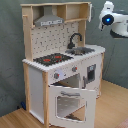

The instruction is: Play with the kitchen

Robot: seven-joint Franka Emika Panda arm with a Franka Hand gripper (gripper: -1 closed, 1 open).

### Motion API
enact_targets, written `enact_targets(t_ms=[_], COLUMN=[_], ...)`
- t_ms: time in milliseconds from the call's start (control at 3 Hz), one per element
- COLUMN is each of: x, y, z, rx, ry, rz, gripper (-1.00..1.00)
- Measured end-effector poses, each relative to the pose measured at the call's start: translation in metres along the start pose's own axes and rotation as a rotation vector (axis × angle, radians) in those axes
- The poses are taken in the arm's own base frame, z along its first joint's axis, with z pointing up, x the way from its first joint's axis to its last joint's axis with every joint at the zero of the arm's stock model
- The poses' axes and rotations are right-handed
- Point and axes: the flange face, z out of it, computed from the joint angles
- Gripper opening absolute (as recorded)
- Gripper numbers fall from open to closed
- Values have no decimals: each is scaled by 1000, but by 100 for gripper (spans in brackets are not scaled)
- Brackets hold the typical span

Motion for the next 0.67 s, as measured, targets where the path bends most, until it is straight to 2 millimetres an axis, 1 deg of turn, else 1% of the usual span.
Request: enact_targets(t_ms=[333, 667], x=[3, 17], y=[-4, -26], z=[2, 5], rx=[8, 49], ry=[0, 4], rz=[-1, -8], gripper=[-100, -100])
